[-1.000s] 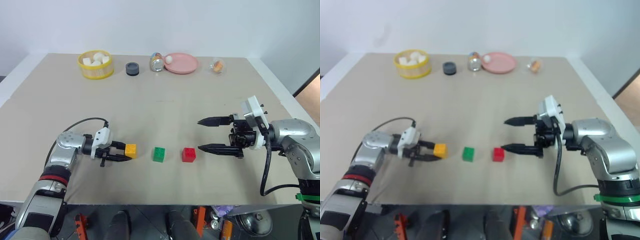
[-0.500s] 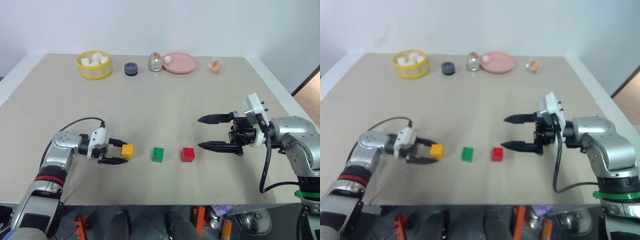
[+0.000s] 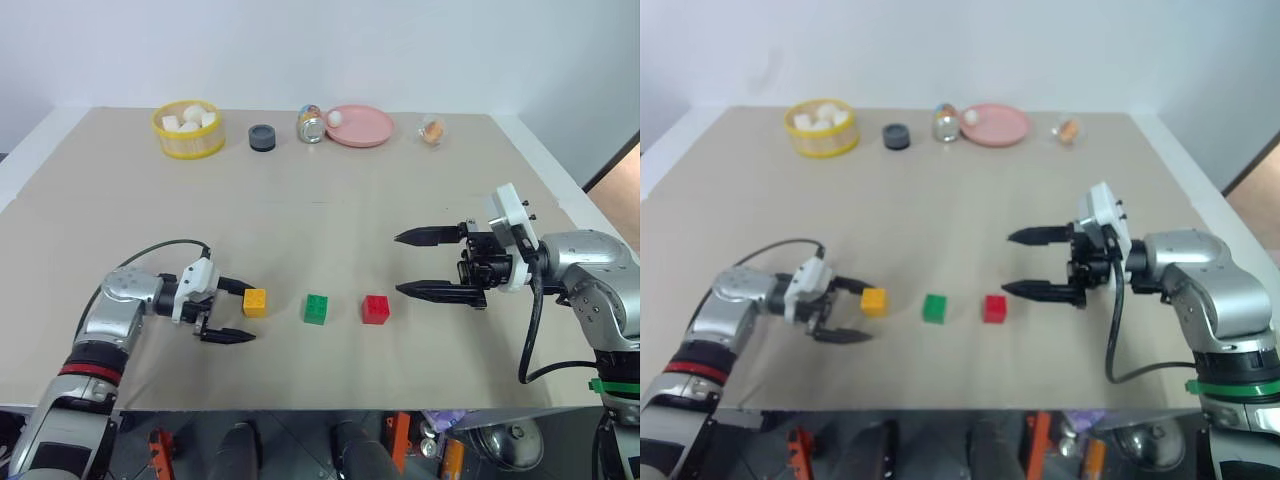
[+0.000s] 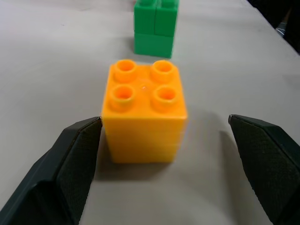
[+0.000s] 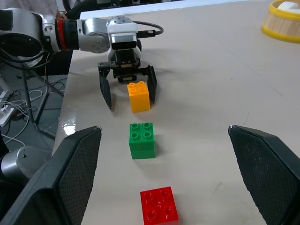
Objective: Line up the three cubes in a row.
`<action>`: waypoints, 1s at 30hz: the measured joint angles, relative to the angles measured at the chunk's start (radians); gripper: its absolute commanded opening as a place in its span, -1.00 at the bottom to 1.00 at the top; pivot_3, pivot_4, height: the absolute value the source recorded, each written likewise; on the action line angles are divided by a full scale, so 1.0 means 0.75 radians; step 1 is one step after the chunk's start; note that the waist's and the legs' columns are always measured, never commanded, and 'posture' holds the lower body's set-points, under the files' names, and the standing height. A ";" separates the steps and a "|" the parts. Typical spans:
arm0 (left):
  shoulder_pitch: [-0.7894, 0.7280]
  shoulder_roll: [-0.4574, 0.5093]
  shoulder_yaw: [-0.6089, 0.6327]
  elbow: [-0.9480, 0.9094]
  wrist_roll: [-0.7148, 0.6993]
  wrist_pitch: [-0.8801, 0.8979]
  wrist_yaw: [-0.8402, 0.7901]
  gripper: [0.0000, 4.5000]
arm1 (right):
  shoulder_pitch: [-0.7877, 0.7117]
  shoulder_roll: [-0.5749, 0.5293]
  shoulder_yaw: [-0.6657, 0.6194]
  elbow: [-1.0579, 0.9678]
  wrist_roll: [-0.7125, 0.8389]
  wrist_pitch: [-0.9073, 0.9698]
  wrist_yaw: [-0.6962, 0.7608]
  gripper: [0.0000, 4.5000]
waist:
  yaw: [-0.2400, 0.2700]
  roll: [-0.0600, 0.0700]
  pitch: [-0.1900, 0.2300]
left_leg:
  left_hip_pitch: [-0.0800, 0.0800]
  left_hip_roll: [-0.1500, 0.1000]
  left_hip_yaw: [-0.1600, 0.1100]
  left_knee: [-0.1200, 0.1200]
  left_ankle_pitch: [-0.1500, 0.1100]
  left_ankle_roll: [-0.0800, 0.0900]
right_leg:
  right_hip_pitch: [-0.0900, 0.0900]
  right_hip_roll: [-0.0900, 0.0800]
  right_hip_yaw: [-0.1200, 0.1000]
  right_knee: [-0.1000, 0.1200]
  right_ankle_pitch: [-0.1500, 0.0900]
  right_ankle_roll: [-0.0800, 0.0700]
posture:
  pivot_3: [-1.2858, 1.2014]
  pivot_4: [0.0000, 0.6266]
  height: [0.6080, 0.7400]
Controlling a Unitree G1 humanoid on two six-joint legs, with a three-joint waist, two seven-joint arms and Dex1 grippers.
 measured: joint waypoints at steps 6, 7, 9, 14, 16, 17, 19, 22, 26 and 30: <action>0.060 0.128 0.078 -0.025 -0.001 0.010 0.021 0.97 | -0.026 0.002 0.002 0.014 -0.007 -0.001 0.011 1.00 | 0.003 0.000 0.000 | 0.000 0.000 0.001 0.000 0.000 0.000 | -0.001 -0.001 0.000 0.000 -0.001 -0.001 | 0.03 -0.52 1.00; 0.068 0.142 0.093 -0.022 -0.001 -0.006 0.025 0.97 | -0.026 0.002 0.003 0.015 -0.007 -0.001 0.017 1.00 | 0.003 0.000 0.000 | 0.000 0.000 0.001 0.000 0.000 0.000 | -0.001 -0.001 0.000 0.000 -0.001 -0.001 | 0.03 -0.52 1.00; 0.076 0.164 0.122 -0.012 0.000 -0.036 0.051 0.97 | -0.029 0.004 0.004 0.016 -0.009 -0.001 0.023 1.00 | 0.003 0.000 0.000 | 0.000 0.000 0.001 0.000 0.000 0.000 | -0.001 -0.001 0.000 0.000 -0.001 -0.001 | 0.03 -0.52 1.00; 0.092 0.187 0.222 -0.038 -0.041 0.010 0.141 0.97 | -0.038 0.006 0.004 0.027 -0.017 -0.002 0.026 1.00 | 0.003 0.000 0.000 | 0.000 0.001 0.002 0.000 0.000 0.000 | -0.001 -0.001 0.000 0.000 0.000 -0.001 | 0.03 -0.52 1.00; 0.109 0.183 0.276 -0.117 -0.088 0.115 0.237 0.97 | -0.049 0.017 0.004 0.033 -0.021 -0.007 0.020 1.00 | 0.003 0.000 0.000 | -0.001 0.001 0.002 0.000 0.000 0.000 | -0.001 -0.001 -0.001 0.000 0.000 -0.001 | 0.03 -0.52 1.00; 0.113 0.166 0.320 -0.186 -0.130 0.205 0.325 0.97 | -0.060 0.030 0.003 0.044 -0.027 -0.019 0.006 1.00 | 0.003 0.000 0.000 | -0.001 0.001 0.002 0.000 0.000 0.000 | -0.001 0.000 -0.001 0.000 0.000 -0.001 | 0.03 -0.52 1.00; 0.104 0.098 0.416 -0.348 -0.245 0.402 0.541 0.97 | -0.088 0.073 0.003 0.083 -0.061 -0.053 -0.052 1.00 | 0.005 0.000 0.000 | -0.001 0.002 0.001 0.001 0.000 0.000 | 0.000 0.000 -0.001 0.001 0.000 0.001 | 0.03 -0.52 1.00; 0.070 -0.046 0.556 -0.563 -0.372 0.672 0.977 0.97 | -0.122 0.147 -0.001 0.190 -0.140 -0.120 -0.192 1.00 | 0.004 0.000 0.000 | 0.000 0.001 0.001 0.002 0.000 0.000 | 0.002 -0.001 -0.001 0.001 0.002 0.005 | 0.03 -0.52 1.00; 0.168 -0.173 0.676 -0.805 -0.391 0.872 1.447 0.97 | -0.122 0.211 -0.050 0.332 -0.228 -0.185 -0.397 1.00 | -0.002 0.000 0.000 | 0.002 0.000 0.002 0.001 0.000 0.000 | 0.002 0.000 0.002 0.001 0.004 0.008 | 0.03 -0.52 1.00; 0.340 -0.254 0.742 -0.908 -0.379 0.952 1.696 0.97 | -0.096 0.265 -0.142 0.432 -0.285 -0.221 -0.622 1.00 | 0.002 0.000 0.000 | 0.003 0.000 0.001 -0.002 0.000 0.000 | 0.002 0.001 0.002 0.001 0.003 0.007 | 0.03 -0.52 1.00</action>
